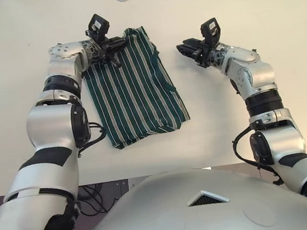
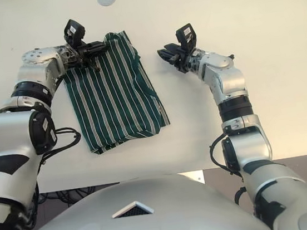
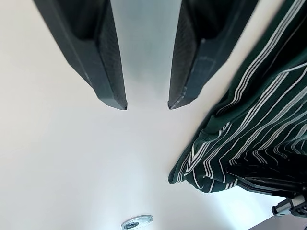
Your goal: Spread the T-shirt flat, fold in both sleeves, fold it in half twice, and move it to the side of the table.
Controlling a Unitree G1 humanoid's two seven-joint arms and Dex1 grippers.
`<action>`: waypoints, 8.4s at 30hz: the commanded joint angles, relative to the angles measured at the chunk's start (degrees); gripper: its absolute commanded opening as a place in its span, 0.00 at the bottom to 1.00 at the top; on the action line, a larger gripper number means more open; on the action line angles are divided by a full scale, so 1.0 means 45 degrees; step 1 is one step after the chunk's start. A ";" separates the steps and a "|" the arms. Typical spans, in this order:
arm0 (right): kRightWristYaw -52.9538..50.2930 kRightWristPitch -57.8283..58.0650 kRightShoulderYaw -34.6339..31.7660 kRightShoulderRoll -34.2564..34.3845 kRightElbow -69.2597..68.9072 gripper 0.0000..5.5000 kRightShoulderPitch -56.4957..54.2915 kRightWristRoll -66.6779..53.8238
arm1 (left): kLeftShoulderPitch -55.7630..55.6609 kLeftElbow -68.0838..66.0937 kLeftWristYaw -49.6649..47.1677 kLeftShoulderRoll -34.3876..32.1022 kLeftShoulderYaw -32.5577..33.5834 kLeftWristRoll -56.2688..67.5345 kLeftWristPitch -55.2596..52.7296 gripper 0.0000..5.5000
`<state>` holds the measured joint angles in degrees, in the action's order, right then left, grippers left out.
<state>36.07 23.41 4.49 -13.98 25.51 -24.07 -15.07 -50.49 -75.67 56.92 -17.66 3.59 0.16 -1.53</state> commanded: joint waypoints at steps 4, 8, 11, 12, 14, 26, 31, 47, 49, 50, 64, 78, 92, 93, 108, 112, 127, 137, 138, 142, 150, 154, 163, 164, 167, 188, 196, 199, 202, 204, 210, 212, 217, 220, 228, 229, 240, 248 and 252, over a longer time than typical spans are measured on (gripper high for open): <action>0.0139 0.0319 0.0153 0.0093 -0.0001 0.28 -0.0095 0.0195 | -0.1130 -0.0180 0.2221 -0.0588 0.1459 0.1588 -0.4203 0.01; 0.0031 0.0389 0.0013 0.0299 -0.0186 0.28 -0.0144 0.0013 | -0.1527 -0.0254 0.1972 -0.0333 0.1399 0.1379 -0.5106 0.01; -0.0056 0.0408 -0.0099 0.0416 -0.0466 0.28 -0.0143 -0.0143 | -0.1669 -0.0295 0.1586 -0.0003 0.1121 0.1012 -0.5216 0.01; -0.0028 0.0383 -0.0080 0.0458 -0.0405 0.28 -0.0237 -0.0146 | -0.1635 -0.0307 0.1438 0.0037 0.1017 0.0869 -0.5163 0.01; 0.0020 0.0353 -0.0029 0.0519 -0.0316 0.28 -0.0368 -0.0141 | -0.1568 -0.0324 0.1304 0.0076 0.0933 0.0696 -0.5140 0.01; -0.0115 0.0045 -0.0308 0.0720 -0.0616 0.28 -0.0253 -0.0249 | -0.1481 -0.0338 -0.2144 -0.0333 0.1031 0.0002 -0.2828 0.28; 0.0202 -0.0252 -0.0446 0.1000 -0.0958 0.28 -0.0555 -0.0563 | -0.1749 0.0056 -0.3449 -0.1189 0.0372 -0.1013 0.0480 0.40; 0.2708 -0.2061 0.1508 0.1175 0.2110 0.28 -0.1553 0.0992 | 0.1604 0.2216 -0.1691 -0.2540 -0.1696 -0.2100 0.3999 0.82; 0.2980 -0.1853 0.1848 0.1122 0.2315 0.28 -0.1535 0.1274 | 0.1467 0.1778 -0.2505 -0.2446 -0.2090 -0.2611 0.4014 0.90; 0.2988 -0.1730 0.1988 0.1101 0.2453 0.28 -0.1551 0.1444 | 0.1441 0.1598 -0.2788 -0.2393 -0.2283 -0.2824 0.3998 0.92; 0.1957 -0.2625 0.1548 0.0887 0.3251 0.28 -0.1623 0.2081 | 0.0646 0.0547 -0.5796 -0.1471 -0.2679 -0.3198 0.3988 0.98; 0.2248 0.0723 -0.0741 -0.0931 -0.3787 0.28 0.1509 -0.0877 | 0.2498 0.6294 -0.2077 -0.2580 0.0226 0.1863 0.0177 0.98; 0.0336 1.0388 -0.5639 -0.1636 -1.2156 0.54 0.9431 -0.7366 | 1.2691 1.6723 0.3604 -0.9289 0.2758 1.0768 -1.7192 0.98; 0.0137 1.1055 -0.5785 -0.1506 -1.2320 0.55 0.9637 -0.7982 | 1.3215 1.7002 0.3453 -0.9175 0.2831 1.0955 -1.7514 0.98; -0.1477 1.2832 -0.4144 -0.0997 -0.8994 0.67 0.7596 -0.8678 | 1.4873 1.6856 -0.0101 -0.5796 0.2593 1.0096 -1.5024 0.98; -0.1417 1.2749 -0.3534 -0.0818 -0.8492 0.67 0.7202 -0.8791 | 1.4928 1.7171 0.0226 -0.6135 0.1880 1.0407 -1.5326 0.98; -0.2540 1.2465 -0.2391 0.0159 -0.8015 0.60 0.6763 -0.8474 | 1.3977 1.7021 0.0008 -0.6037 0.0548 1.0875 -1.6017 0.91; -0.2602 1.2046 -0.2007 -0.0192 -0.7636 0.29 0.6738 -0.8228 | 1.3483 1.6092 0.0101 -0.6124 0.0403 1.0891 -1.6309 0.58; -0.2597 1.2020 -0.1995 -0.0220 -0.7644 0.28 0.6761 -0.8230 | 1.3444 1.5985 0.0145 -0.6185 0.0374 1.0863 -1.6274 0.55; -0.2490 1.1893 -0.1773 -0.0411 -0.7532 0.19 0.6726 -0.8148 | 1.3440 1.5676 0.0152 -0.6294 0.0428 1.0866 -1.6209 0.42; -0.2322 1.1700 -0.1556 -0.0654 -0.7535 0.06 0.6786 -0.7972 | 1.3359 1.5535 0.0276 -0.6366 0.0240 1.0770 -1.6169 0.20; -0.2111 1.1288 -0.1458 -0.0943 -0.7424 0.01 0.6974 -0.7778 | 1.3094 1.5498 0.0491 -0.6588 -0.0077 1.0656 -1.6069 0.13; -0.1632 1.1034 -0.1693 -0.1742 -0.7720 0.00 0.7842 -0.8061 | 1.3018 1.5983 0.0961 -0.6961 -0.0665 1.0738 -1.6116 0.00; -0.1617 1.1108 -0.1829 -0.1794 -0.7817 0.00 0.7986 -0.8172 | 1.3116 1.6153 0.1042 -0.7085 -0.0668 1.0812 -1.6176 0.00; -0.1719 1.1526 -0.2290 -0.1935 -0.8458 0.00 0.8507 -0.8722 | 1.3633 1.6840 0.1364 -0.7630 -0.0666 1.1007 -1.6279 0.00; -0.0976 1.3369 -0.2599 -0.2885 -0.8434 0.00 0.3779 -1.0691 | 0.9093 1.7523 0.2466 -0.8757 -0.1809 1.1190 -1.6982 0.00; 0.2029 1.2093 -0.0295 -0.3301 -0.3724 0.00 -0.1799 -0.8579 | 0.4344 1.3358 0.4239 -0.7989 -0.3598 0.9397 -1.5688 0.00; 0.3316 1.1157 0.0627 -0.2979 -0.1890 0.00 -0.3316 -0.7517 | 0.3361 1.2233 0.4601 -0.7516 -0.3946 0.8848 -1.5344 0.00; 0.4328 0.9932 0.1086 -0.2437 0.0374 0.00 -0.4611 -0.6411 | 0.2699 1.0858 0.4956 -0.7017 -0.4354 0.8053 -1.4674 0.00; 0.4931 0.9114 0.1262 -0.2125 0.1743 0.00 -0.5319 -0.5696 | 0.2467 1.0014 0.5159 -0.6861 -0.4343 0.7663 -1.4309 0.00; 0.6330 0.7007 0.1419 -0.0751 0.4913 0.00 -0.7455 -0.3931 | 0.1983 0.8243 0.5493 -0.6641 -0.3689 0.7053 -1.3553 0.00; 0.6322 0.6030 0.1279 -0.0336 0.6302 0.00 -0.7826 -0.3234 | 0.1853 0.7705 0.5426 -0.6458 -0.3552 0.6745 -1.3305 0.00; 0.5218 0.2938 0.1036 0.0372 0.8904 0.00 -0.7337 -0.1422 | 0.1971 0.6445 0.4711 -0.5642 -0.3416 0.5748 -1.2311 0.00; 0.4428 0.1700 0.0264 0.0455 0.9686 0.00 -0.7040 -0.1025 | 0.1880 0.5636 0.4097 -0.5209 -0.2825 0.5457 -1.1760 0.00; 0.4138 0.0138 -0.2470 0.0317 0.9799 0.22 -0.6881 -0.1559 | 0.2019 0.4789 0.2707 -0.4179 -0.0670 0.5795 -1.1510 0.00; 0.4037 -0.0316 -0.2731 0.0227 0.9623 0.23 -0.6778 -0.1579 | 0.1930 0.4578 0.2237 -0.3908 -0.0210 0.5944 -1.1479 0.00; 0.6172 -0.0785 -0.1271 0.0140 0.6317 0.23 -0.4329 -0.0217 | 0.2319 0.2625 -0.3910 -0.2015 0.4972 0.7856 -1.0669 0.00; 0.6040 -0.1376 -0.0368 0.0435 0.4448 0.23 -0.3006 0.0256 | 0.2066 0.3125 -0.6109 -0.1071 0.5820 0.8092 -0.9975 0.00; 0.5687 -0.2345 -0.0015 0.0656 0.4085 0.23 -0.2861 0.0630 | 0.1180 0.3961 -0.6036 -0.0913 0.5520 0.7991 -0.9803 0.00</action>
<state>62.46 15.08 3.16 -11.73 45.07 -37.12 -13.55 -42.00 -60.15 29.92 -22.06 30.07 37.31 -45.59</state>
